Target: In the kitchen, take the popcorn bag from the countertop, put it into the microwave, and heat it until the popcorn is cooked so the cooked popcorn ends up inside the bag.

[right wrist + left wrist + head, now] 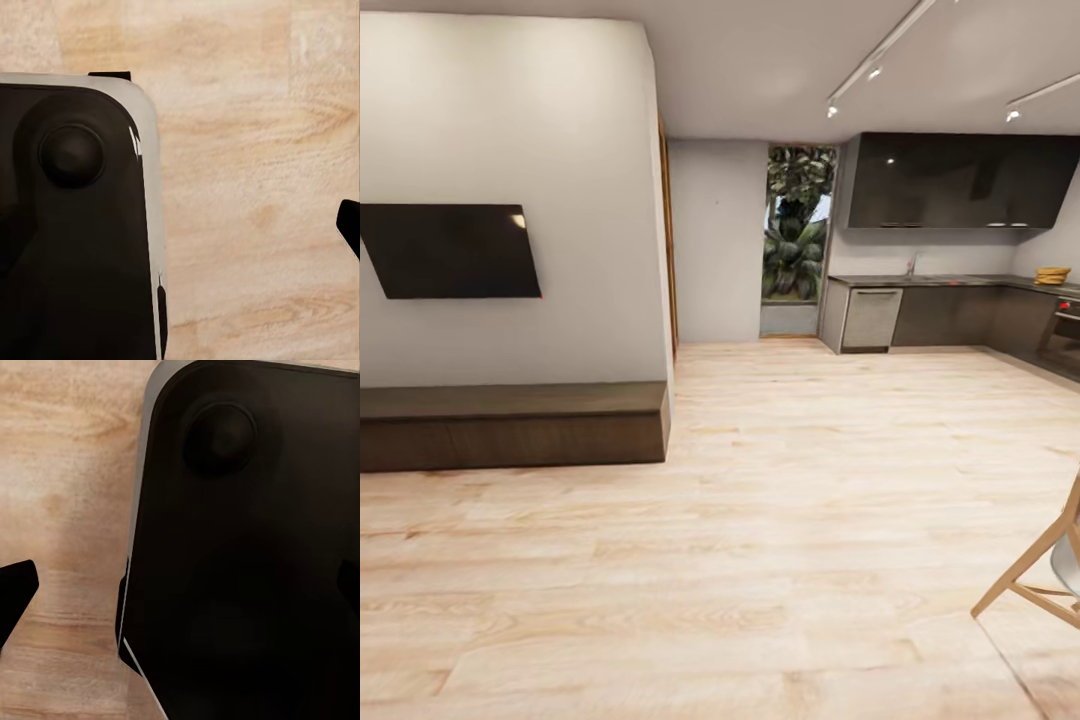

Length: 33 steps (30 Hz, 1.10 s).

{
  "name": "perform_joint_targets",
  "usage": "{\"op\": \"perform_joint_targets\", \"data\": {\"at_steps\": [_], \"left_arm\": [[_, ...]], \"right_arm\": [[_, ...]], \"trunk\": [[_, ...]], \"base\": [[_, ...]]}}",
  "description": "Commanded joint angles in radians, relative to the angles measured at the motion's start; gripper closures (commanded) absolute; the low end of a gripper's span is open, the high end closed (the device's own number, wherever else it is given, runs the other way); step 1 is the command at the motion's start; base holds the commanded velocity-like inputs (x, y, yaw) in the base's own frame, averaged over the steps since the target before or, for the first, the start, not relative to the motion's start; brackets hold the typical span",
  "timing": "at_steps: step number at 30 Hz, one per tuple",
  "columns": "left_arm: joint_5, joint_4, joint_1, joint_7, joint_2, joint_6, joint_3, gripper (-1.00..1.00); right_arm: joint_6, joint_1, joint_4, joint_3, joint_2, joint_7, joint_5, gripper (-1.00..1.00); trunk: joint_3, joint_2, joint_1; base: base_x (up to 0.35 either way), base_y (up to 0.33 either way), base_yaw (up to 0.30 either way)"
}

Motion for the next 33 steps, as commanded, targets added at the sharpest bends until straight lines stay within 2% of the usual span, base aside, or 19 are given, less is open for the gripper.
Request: {"op": "perform_joint_targets", "data": {"at_steps": [1,33], "left_arm": [[0.001,-0.001,0.000,0.000,0.000,-0.001,0.005,-1.00],[0.001,-0.001,0.000,0.000,0.000,-0.001,0.005,-1.00]], "right_arm": [[-0.005,0.000,0.001,-0.004,0.000,-0.001,0.000,-1.00],[-0.005,0.000,0.001,-0.003,0.000,-0.001,0.000,-1.00]], "trunk": [[-0.001,0.000,0.001],[-0.001,0.000,0.001]], "base": [[0.259,0.000,0.000],[0.259,0.000,0.000]]}}
